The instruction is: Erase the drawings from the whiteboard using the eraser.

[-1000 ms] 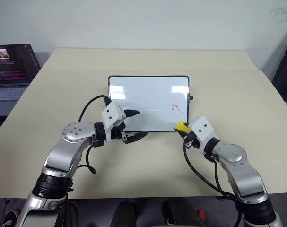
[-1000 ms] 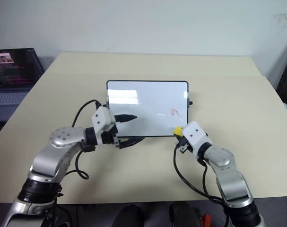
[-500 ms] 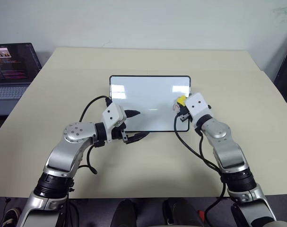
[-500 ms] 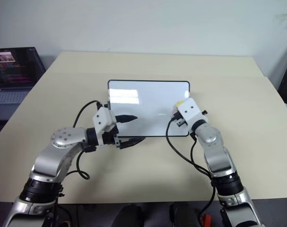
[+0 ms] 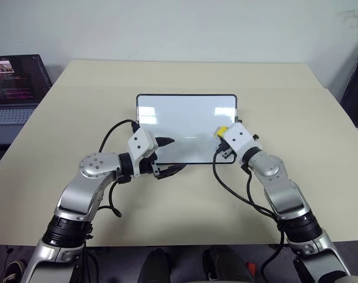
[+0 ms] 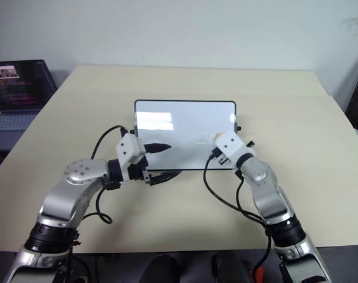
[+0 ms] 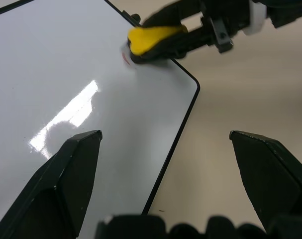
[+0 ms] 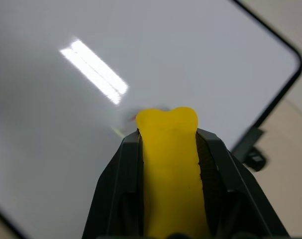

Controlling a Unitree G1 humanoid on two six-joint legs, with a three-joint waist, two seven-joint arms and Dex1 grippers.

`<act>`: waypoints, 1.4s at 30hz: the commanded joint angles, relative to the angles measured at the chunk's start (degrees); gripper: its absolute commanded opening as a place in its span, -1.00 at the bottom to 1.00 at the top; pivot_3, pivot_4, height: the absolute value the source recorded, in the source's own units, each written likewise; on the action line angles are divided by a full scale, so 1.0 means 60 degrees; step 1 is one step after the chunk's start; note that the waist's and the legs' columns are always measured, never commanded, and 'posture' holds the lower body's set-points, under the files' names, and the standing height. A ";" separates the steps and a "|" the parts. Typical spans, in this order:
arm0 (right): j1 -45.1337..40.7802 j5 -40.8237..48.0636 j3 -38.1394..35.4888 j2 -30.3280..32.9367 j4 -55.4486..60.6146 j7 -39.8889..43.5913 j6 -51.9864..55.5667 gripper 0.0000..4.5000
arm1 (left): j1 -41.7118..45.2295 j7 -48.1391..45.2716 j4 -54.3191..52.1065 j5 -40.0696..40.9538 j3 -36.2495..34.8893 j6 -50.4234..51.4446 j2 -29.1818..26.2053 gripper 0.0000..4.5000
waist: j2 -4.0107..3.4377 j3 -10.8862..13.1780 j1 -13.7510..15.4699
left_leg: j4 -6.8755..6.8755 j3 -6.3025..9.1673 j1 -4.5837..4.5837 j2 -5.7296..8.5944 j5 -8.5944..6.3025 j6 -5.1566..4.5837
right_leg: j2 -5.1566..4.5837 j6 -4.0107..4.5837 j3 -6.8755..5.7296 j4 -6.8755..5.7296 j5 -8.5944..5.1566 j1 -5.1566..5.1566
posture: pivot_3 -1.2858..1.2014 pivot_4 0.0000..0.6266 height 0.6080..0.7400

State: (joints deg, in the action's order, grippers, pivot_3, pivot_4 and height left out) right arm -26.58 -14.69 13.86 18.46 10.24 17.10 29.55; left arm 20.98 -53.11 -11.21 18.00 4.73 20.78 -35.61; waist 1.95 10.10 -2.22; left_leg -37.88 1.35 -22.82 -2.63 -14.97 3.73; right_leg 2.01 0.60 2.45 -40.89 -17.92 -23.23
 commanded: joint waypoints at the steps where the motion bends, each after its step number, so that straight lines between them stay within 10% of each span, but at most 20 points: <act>1: -0.0182 -0.0114 -0.0053 0.0061 -0.0009 0.0024 -0.0204 -0.52 | 0.0122 0.0032 -0.0291 0.0116 -0.0135 -0.0098 0.0058 1.00 | 0.0000 0.0000 0.0003 | 0.0003 -0.0001 -0.0002 -0.0001 0.0000 0.0000 | 0.0000 0.0001 -0.0001 0.0003 0.0001 0.0000 | 0.03 -0.52 1.00; 7: 0.0148 0.0262 0.0682 0.0458 0.0486 0.1674 0.0767 -0.52 | 0.0080 0.0065 -0.0343 0.0107 -0.0170 -0.0092 0.0059 1.00 | 0.0001 -0.0001 -0.0003 | 0.0002 0.0004 0.0004 -0.0002 -0.0001 -0.0001 | 0.0000 0.0003 0.0004 0.0000 0.0001 0.0000 | 0.03 -0.52 1.00; 42: -0.0561 -0.0960 0.0769 0.0824 -0.0329 0.1169 -0.0247 -0.52 | 0.0019 0.0095 -0.0346 0.0075 -0.0118 -0.0121 0.0159 1.00 | 0.0002 -0.0002 0.0031 | -0.0003 0.0004 0.0010 -0.0002 0.0000 -0.0002 | -0.0004 0.0003 0.0005 -0.0006 0.0002 0.0005 | 0.03 -0.52 1.00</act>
State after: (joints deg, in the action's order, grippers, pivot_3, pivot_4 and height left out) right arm -29.91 -18.64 18.37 23.19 8.74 25.33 28.47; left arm 20.60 -52.65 -11.40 17.98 4.73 20.79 -34.69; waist 1.96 10.08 -2.03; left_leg -37.90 1.35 -22.74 -2.63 -14.96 3.72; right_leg 1.99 0.61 2.50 -40.94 -17.91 -23.19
